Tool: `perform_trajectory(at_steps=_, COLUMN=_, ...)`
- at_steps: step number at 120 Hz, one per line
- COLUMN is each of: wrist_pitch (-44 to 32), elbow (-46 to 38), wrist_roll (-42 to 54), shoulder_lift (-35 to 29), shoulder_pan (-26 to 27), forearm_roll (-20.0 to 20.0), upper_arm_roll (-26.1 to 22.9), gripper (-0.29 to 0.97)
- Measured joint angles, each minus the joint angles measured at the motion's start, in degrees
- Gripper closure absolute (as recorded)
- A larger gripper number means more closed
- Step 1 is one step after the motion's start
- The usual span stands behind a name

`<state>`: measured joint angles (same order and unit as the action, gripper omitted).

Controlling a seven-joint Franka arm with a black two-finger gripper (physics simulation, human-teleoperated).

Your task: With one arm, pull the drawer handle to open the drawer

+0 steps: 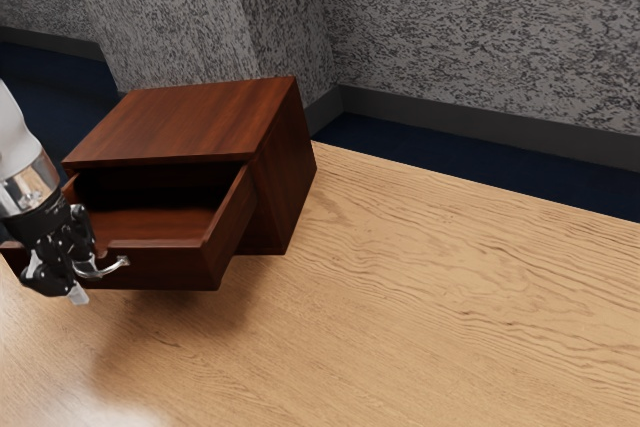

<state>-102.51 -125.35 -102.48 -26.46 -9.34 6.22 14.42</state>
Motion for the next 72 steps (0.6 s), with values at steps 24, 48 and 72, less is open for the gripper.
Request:
perform_trajectory(at_steps=24, wrist_pitch=0.68, elbow=1.74, wrist_roll=0.13, shoulder_lift=0.50, shoulder_pan=-0.06, forearm_roll=0.01, upper_arm_roll=-0.68, gripper=0.50)
perform_trajectory(at_steps=48, wrist_pitch=1.46, elbow=2.18, wrist_roll=0.19, shoulder_lift=0.55, shoulder_pan=-0.07, forearm_roll=0.02, upper_arm_roll=-0.75, gripper=0.52)
perform_trajectory(at_steps=72, wrist_pitch=3.97, elbow=4.27, wrist_roll=0.16, shoulder_lift=0.49, shoulder_pan=-0.06, forearm_roll=-0.06, upper_arm_roll=-1.37, gripper=0.52)
